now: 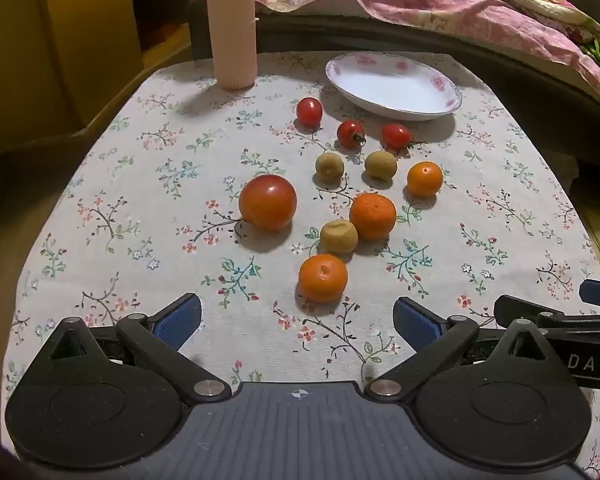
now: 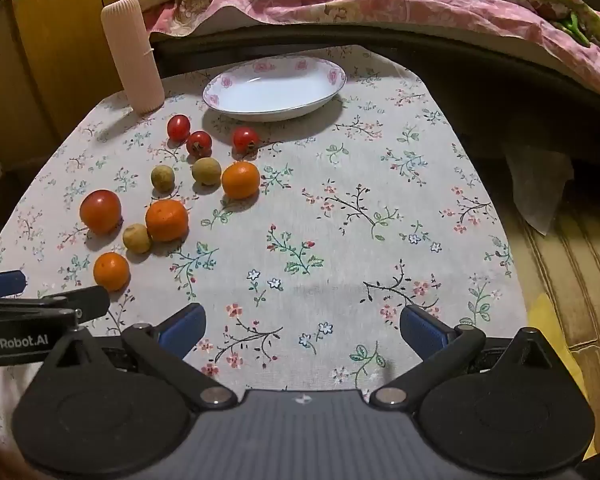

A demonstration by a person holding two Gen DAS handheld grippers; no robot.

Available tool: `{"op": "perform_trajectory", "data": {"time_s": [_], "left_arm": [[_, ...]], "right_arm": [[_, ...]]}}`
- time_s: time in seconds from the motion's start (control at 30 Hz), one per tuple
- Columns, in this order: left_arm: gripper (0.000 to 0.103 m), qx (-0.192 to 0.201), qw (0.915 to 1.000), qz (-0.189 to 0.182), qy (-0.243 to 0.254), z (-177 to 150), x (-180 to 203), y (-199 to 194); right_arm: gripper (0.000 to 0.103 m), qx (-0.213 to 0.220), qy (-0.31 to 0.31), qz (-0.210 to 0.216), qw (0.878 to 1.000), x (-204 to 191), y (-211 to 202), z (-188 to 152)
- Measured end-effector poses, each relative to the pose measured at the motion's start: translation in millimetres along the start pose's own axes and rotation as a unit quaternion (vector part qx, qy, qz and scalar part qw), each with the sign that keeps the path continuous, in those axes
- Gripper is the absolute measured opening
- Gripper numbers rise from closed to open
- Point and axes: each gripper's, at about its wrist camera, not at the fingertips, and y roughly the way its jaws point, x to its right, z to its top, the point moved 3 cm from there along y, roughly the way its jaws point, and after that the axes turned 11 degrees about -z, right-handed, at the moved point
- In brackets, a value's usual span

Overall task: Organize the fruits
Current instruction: 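Move both tools toward the fruits on the tablecloth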

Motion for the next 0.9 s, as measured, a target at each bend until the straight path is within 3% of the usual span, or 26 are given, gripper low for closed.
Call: {"op": "perform_trajectory", "data": {"time_s": [0.9], "left_arm": [[0.099, -0.011, 0.9999, -0.002, 0.001, -4.0, -0.5, 4.0]], "right_arm": [[0.103, -0.012, -0.001, 0.003, 1.0, -2.9, 6.4, -1.7]]}}
